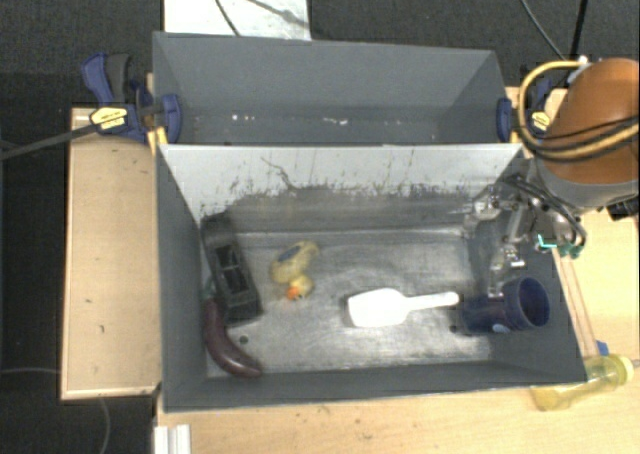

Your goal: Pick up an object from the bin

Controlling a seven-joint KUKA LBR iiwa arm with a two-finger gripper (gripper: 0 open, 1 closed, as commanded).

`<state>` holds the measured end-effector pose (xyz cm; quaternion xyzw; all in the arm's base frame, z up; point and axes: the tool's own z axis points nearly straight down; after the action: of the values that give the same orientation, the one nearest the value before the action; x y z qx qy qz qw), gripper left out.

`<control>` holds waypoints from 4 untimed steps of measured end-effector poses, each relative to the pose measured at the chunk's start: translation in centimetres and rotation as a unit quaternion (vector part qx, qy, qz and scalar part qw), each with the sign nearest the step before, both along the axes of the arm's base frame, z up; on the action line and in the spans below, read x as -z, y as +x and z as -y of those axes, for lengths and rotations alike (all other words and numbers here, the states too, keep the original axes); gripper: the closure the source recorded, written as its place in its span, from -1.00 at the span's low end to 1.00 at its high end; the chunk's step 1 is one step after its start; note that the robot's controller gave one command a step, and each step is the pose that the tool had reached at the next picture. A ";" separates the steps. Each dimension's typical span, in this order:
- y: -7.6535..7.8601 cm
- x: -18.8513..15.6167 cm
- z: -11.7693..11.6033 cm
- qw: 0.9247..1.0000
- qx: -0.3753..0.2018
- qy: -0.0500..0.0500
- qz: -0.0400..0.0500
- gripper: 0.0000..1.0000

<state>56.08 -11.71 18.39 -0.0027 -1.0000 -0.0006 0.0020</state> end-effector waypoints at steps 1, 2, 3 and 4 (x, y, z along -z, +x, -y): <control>0.2 -0.4 0.0 1.000 -0.002 -0.001 0.004 -1.00; -0.1 2.4 -4.2 0.998 -0.057 -0.002 0.005 -1.00; -0.3 3.1 -10.5 0.993 -0.120 0.001 0.003 -1.00; -2.5 4.1 -10.1 0.989 -0.145 0.000 0.003 -1.00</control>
Offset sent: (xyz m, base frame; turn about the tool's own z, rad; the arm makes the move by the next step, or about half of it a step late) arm -0.0047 0.0784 -0.0481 -0.2070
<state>53.54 -1.64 14.25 0.1421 -0.9899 -0.0001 -0.0010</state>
